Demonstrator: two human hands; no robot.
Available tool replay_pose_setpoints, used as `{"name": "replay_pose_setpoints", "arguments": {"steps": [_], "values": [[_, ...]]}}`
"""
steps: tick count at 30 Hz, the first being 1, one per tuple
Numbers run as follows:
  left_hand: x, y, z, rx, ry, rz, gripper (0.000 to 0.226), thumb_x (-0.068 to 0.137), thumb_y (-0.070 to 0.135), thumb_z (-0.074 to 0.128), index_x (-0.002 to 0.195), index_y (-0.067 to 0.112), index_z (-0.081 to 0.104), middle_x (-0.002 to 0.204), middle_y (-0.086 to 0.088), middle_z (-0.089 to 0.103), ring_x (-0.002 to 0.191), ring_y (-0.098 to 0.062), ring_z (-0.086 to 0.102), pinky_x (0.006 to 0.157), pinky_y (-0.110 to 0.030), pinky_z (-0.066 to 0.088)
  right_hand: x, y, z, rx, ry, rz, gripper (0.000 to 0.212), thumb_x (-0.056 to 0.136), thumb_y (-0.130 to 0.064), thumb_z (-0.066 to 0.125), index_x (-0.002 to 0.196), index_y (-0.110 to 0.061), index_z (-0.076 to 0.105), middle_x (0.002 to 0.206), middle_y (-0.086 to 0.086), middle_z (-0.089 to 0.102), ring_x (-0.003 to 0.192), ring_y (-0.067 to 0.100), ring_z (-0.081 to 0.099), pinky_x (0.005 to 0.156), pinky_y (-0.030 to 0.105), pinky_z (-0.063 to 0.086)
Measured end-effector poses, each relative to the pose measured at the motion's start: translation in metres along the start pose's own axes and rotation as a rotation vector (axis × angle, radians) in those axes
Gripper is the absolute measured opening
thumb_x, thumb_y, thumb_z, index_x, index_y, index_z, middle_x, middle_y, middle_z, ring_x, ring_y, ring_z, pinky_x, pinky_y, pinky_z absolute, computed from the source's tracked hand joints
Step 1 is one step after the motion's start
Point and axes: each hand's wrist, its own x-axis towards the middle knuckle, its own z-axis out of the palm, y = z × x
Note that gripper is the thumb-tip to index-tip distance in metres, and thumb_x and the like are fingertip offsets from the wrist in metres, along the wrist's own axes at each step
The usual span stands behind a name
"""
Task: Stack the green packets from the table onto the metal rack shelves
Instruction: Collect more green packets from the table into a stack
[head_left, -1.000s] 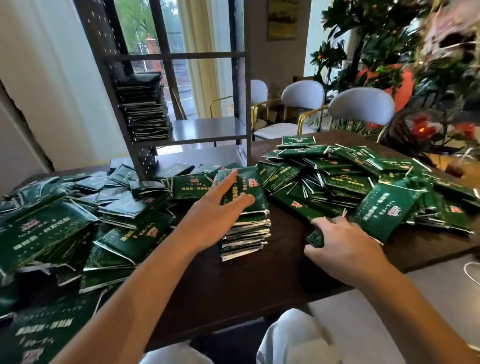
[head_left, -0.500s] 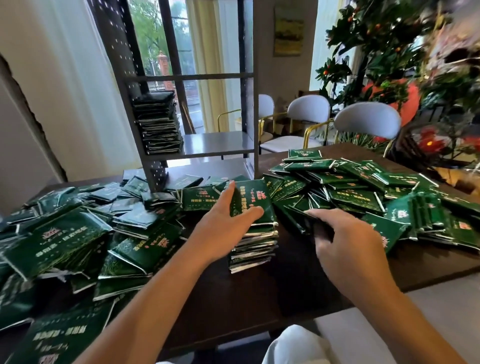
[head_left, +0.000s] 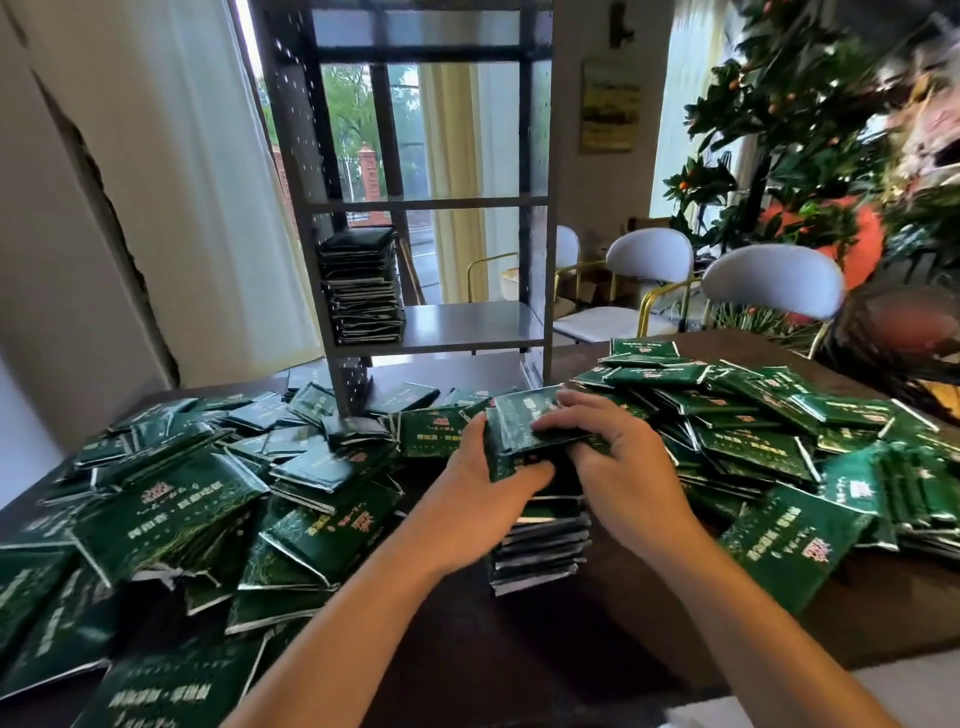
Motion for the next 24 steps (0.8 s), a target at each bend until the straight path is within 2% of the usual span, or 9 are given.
{"name": "replay_pose_setpoints", "arguments": {"steps": [2,4,8,10,13,15,17,19,24], "values": [[-0.001,-0.001,-0.006,-0.060,-0.012,-0.021,0.065,0.099,0.036,0.057,0.154,0.040,0.021,0.119,0.019,0.046,0.099,0.001,0.047,0.084,-0.021,0.035,-0.004,0.005,-0.001,0.018,-0.053,0.008,0.057,0.090,0.012,0.051,0.088,-0.039,0.075,0.137,-0.014,0.057,0.129,0.004,0.049,0.088,-0.001,0.039],[0.000,-0.004,-0.012,-0.106,0.010,-0.021,0.063,0.098,0.033,0.055,0.154,0.038,0.028,0.133,0.013,0.047,0.118,-0.008,0.046,0.101,-0.030,0.034,-0.007,0.008,-0.004,0.082,-0.069,0.027,0.058,0.090,0.014,0.049,0.086,-0.036,0.078,0.134,-0.015,0.059,0.127,0.002,0.051,0.085,0.002,0.045],[0.001,-0.002,-0.014,-0.286,0.088,-0.040,0.044,0.086,0.053,0.045,0.125,0.040,0.060,0.131,0.014,0.058,0.133,-0.013,0.046,0.116,-0.049,0.034,-0.010,0.004,-0.009,0.095,-0.061,0.039,0.049,0.089,0.010,0.055,0.087,-0.033,0.079,0.124,-0.023,0.065,0.127,-0.005,0.050,0.111,0.029,0.042],[0.002,-0.001,-0.008,-0.285,0.095,-0.019,0.053,0.091,0.063,0.040,0.134,0.038,0.057,0.143,0.015,0.053,0.137,-0.011,0.044,0.119,-0.044,0.029,-0.013,-0.004,-0.011,0.056,-0.079,0.008,0.044,0.090,0.005,0.059,0.091,-0.035,0.078,0.120,-0.027,0.065,0.126,-0.011,0.049,0.111,0.022,0.036],[-0.002,0.002,0.002,-0.285,0.112,-0.017,0.055,0.103,0.052,0.037,0.155,0.032,0.033,0.151,0.017,0.038,0.142,-0.007,0.031,0.116,-0.031,0.023,-0.019,-0.012,-0.010,-0.071,-0.084,-0.079,0.040,0.091,-0.003,0.062,0.095,-0.040,0.074,0.116,-0.035,0.060,0.114,-0.024,0.047,0.097,-0.001,0.030],[-0.001,-0.001,0.005,-0.321,0.092,-0.016,0.050,0.105,0.046,0.038,0.153,0.034,0.035,0.148,0.017,0.044,0.140,-0.008,0.035,0.111,-0.031,0.030,-0.023,-0.014,-0.011,-0.117,-0.109,-0.093,0.035,0.091,-0.008,0.063,0.098,-0.040,0.075,0.118,-0.034,0.060,0.113,-0.022,0.048,0.090,-0.004,0.030],[-0.001,-0.002,0.006,-0.330,0.071,-0.035,0.045,0.107,0.039,0.040,0.151,0.035,0.037,0.140,0.016,0.049,0.135,-0.008,0.039,0.105,-0.030,0.032,-0.026,-0.017,-0.013,-0.075,-0.148,-0.035,0.026,0.089,-0.024,0.062,0.103,-0.040,0.075,0.121,-0.032,0.059,0.115,-0.016,0.050,0.088,0.000,0.033],[-0.002,-0.002,0.005,-0.341,0.051,-0.064,0.053,0.106,0.040,0.041,0.156,0.033,0.028,0.156,0.008,0.039,0.144,-0.014,0.033,0.116,-0.038,0.027,-0.023,-0.022,-0.016,0.161,-0.135,0.083,0.035,0.084,-0.034,0.054,0.113,-0.038,0.072,0.118,-0.028,0.062,0.110,-0.001,0.058,0.082,0.009,0.044],[-0.003,-0.001,0.005,-0.417,0.006,-0.152,0.063,0.107,0.048,0.031,0.161,0.034,0.002,0.168,0.006,0.009,0.154,-0.020,0.009,0.122,-0.047,0.011,-0.004,-0.013,-0.010,0.478,-0.039,0.472,0.050,0.103,-0.046,0.042,0.152,-0.038,0.035,0.164,0.001,0.028,0.150,0.022,0.027,0.119,0.049,0.027]]}}
